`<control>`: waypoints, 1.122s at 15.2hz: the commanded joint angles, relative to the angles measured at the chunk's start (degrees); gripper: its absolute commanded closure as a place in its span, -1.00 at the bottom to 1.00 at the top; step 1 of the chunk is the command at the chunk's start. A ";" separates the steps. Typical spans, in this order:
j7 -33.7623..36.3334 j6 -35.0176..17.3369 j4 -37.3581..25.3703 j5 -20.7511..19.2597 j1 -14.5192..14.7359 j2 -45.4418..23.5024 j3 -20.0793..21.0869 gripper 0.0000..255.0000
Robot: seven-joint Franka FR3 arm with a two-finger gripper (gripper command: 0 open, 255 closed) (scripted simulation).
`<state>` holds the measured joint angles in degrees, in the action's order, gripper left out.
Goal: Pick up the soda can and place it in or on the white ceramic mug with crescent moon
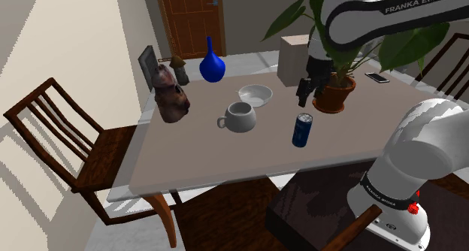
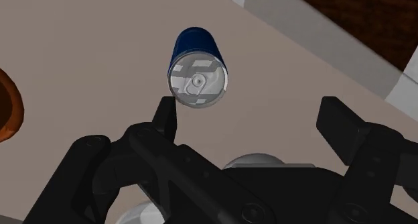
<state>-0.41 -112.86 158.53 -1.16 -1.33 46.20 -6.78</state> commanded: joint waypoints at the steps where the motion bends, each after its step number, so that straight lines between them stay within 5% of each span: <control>1: -1.96 -5.09 3.49 -1.33 -0.62 -0.36 -1.16 -1.00; 6: -6.38 -18.38 9.61 -4.28 -2.07 -5.31 -4.26 -1.00; 17: -6.60 -27.54 12.28 -4.32 -1.54 -11.81 -5.06 -1.00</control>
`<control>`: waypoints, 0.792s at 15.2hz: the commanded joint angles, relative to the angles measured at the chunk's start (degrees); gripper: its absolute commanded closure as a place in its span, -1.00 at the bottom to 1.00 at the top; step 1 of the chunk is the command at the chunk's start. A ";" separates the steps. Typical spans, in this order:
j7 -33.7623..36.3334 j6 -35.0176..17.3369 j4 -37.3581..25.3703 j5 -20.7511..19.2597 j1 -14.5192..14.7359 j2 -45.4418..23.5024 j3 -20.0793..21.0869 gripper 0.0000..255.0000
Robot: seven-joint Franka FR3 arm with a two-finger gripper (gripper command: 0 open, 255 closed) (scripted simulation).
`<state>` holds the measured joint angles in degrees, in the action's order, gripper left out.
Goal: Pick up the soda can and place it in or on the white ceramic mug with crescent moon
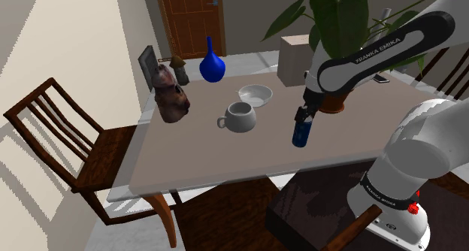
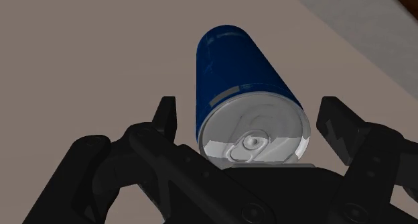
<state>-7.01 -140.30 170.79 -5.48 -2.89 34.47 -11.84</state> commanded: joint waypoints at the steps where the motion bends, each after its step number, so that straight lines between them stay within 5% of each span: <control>1: 0.01 -0.11 0.02 0.01 0.02 -0.07 0.00 -1.00; 4: 0.01 -0.09 0.02 0.01 0.01 -0.06 0.00 -1.00; 5: 0.01 -0.09 0.02 0.01 0.01 -0.06 0.00 1.00; 12: 0.00 -0.11 0.05 0.00 0.00 -0.05 0.00 1.00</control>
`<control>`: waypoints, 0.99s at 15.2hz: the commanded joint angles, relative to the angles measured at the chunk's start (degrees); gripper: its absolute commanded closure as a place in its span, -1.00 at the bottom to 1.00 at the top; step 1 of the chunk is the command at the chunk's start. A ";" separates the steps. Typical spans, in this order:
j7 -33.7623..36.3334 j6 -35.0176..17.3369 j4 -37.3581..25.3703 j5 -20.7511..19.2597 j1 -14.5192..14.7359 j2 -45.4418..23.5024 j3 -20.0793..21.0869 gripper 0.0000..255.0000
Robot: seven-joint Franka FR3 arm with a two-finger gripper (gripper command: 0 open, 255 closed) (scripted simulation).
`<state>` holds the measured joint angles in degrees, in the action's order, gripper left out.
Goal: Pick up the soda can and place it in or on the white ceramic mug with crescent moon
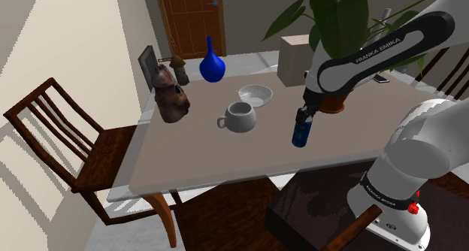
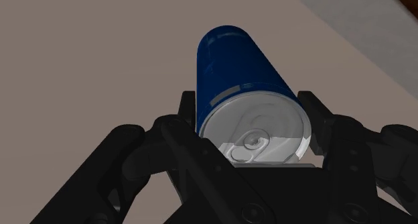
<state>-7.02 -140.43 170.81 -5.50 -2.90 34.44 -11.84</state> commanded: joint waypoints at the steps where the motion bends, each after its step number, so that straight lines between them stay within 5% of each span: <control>1: 0.00 0.02 0.04 0.01 0.01 -0.01 0.00 1.00; 15: 0.74 14.70 -5.78 0.58 -0.17 8.89 1.57 1.00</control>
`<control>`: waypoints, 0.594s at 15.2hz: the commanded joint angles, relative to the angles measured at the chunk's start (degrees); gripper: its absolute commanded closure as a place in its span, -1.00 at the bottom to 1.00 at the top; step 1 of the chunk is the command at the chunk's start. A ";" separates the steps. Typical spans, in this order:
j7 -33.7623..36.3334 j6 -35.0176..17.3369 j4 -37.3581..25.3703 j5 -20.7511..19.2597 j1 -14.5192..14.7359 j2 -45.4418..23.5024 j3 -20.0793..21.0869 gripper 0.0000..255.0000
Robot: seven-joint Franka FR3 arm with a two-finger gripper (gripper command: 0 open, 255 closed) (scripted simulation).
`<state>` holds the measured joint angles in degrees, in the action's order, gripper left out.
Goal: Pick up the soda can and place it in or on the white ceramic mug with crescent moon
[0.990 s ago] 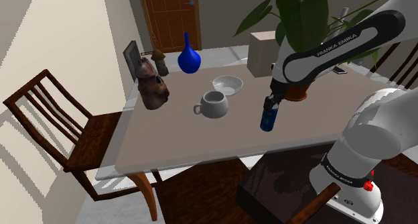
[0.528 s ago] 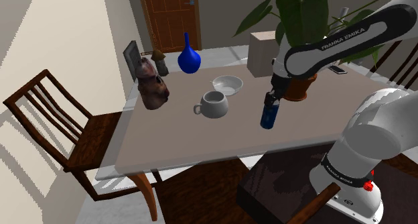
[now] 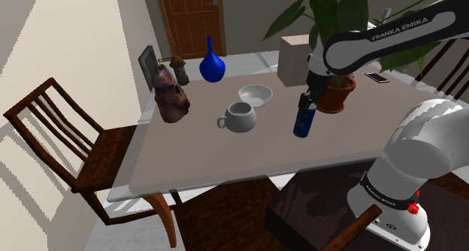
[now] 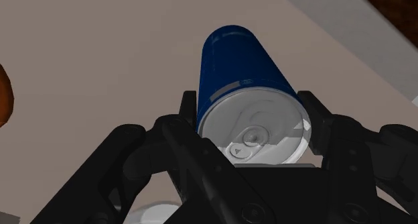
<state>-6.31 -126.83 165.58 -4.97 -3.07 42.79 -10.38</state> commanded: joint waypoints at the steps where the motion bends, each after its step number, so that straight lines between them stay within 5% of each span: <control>1: 0.08 2.11 -1.09 0.12 0.02 1.01 0.21 1.00; 9: 0.36 9.68 -5.89 0.65 0.19 3.81 0.99 1.00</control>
<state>-5.97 -117.97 160.42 -4.40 -2.93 46.51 -9.46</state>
